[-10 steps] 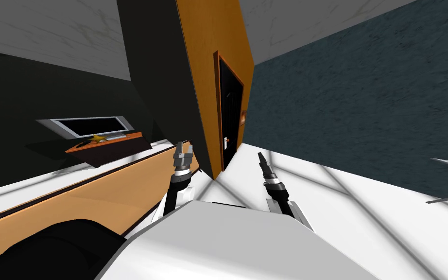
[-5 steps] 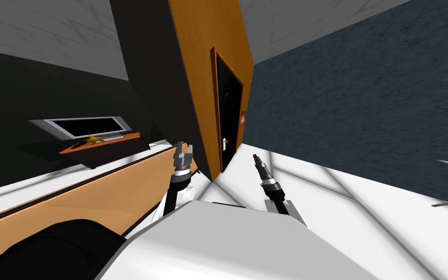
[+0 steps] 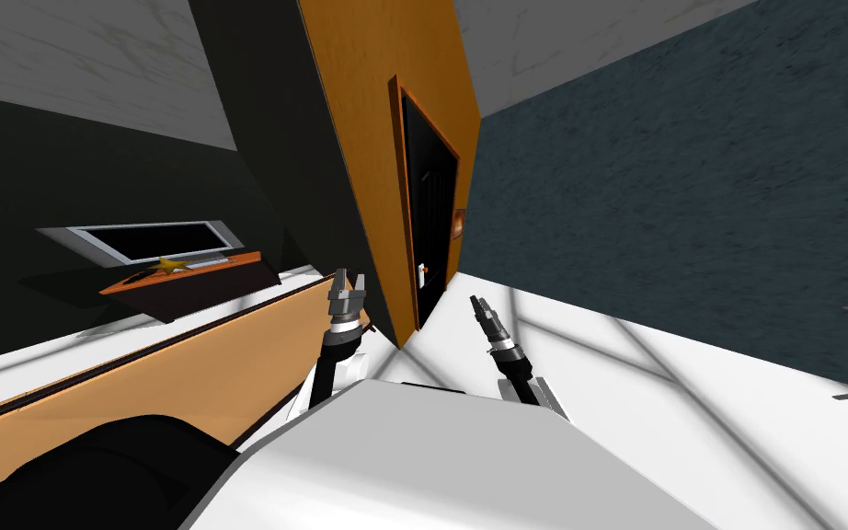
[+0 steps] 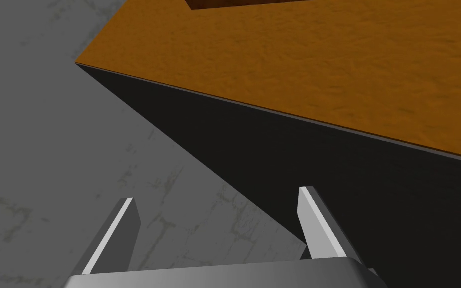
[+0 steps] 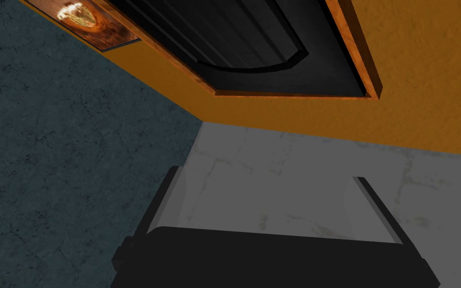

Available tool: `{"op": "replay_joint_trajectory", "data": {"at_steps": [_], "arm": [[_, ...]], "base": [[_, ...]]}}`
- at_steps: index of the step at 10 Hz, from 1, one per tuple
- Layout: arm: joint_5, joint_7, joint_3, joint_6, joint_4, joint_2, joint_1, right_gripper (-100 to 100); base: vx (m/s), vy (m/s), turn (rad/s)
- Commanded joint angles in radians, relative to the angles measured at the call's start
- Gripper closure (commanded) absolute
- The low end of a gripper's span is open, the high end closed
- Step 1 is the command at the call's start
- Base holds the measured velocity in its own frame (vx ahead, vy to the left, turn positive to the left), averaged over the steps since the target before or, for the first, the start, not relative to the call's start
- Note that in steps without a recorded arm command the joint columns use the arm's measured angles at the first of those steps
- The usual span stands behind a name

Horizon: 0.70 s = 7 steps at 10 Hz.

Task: Pull the door open

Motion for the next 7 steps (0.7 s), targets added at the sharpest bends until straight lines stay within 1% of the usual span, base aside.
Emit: {"op": "replay_joint_trajectory", "data": {"at_steps": [1,7], "arm": [[0.029,0.011,0.009,-0.012,0.014,-0.002,-0.002,-100],[0.140,0.045,0.041,-0.050,0.068,-0.005,-0.014,-100]], "base": [[0.101,-0.047,-0.001],[0.093,-0.044,0.000]]}}
